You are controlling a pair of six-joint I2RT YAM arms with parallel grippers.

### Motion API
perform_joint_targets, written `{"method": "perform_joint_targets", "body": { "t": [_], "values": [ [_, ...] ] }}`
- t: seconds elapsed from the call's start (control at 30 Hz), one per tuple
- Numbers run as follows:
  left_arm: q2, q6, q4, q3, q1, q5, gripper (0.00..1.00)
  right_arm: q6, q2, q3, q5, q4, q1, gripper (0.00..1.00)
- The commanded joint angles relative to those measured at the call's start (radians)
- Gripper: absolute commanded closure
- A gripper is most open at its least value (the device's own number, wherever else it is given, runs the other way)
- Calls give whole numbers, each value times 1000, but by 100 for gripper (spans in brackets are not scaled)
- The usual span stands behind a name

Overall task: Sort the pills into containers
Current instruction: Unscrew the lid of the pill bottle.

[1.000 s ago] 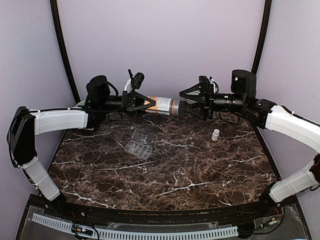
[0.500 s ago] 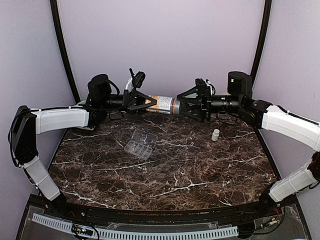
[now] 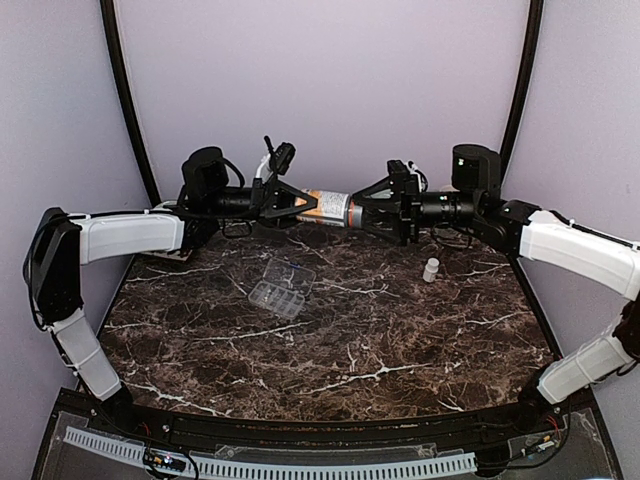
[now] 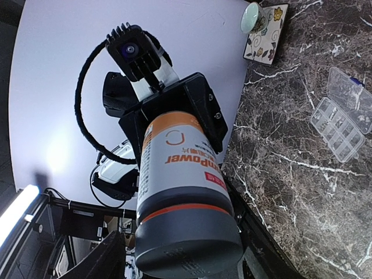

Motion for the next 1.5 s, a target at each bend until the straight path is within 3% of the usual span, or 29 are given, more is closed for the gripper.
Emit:
{"method": "perform_joint_targets", "body": {
  "t": [0.0,0.1,0.2,0.33,0.6,0.83,1.47],
  "values": [
    [-11,16,18,30,-4,14,100,-1,3,22,-29,58,-3,38],
    [-10,17,19,30,-4,11,100,1,5,22,-32,64,-2,41],
    [-13,10,30,25,-4,6,100,-24,5,22,-35,46,3,52],
    [-15,-25,74,8,-4,0,100,-122,-3,60,-16,-14,5,58],
    [-6,-156,222,-14,-1,12,100,-504,-30,71,61,-135,6,60],
    [-33,-157,208,-30,-1,19,100,-763,-63,84,196,-223,6,60],
    [-55,-182,279,-102,-1,-21,100,-930,-129,58,266,-213,8,60]
  ]
}}
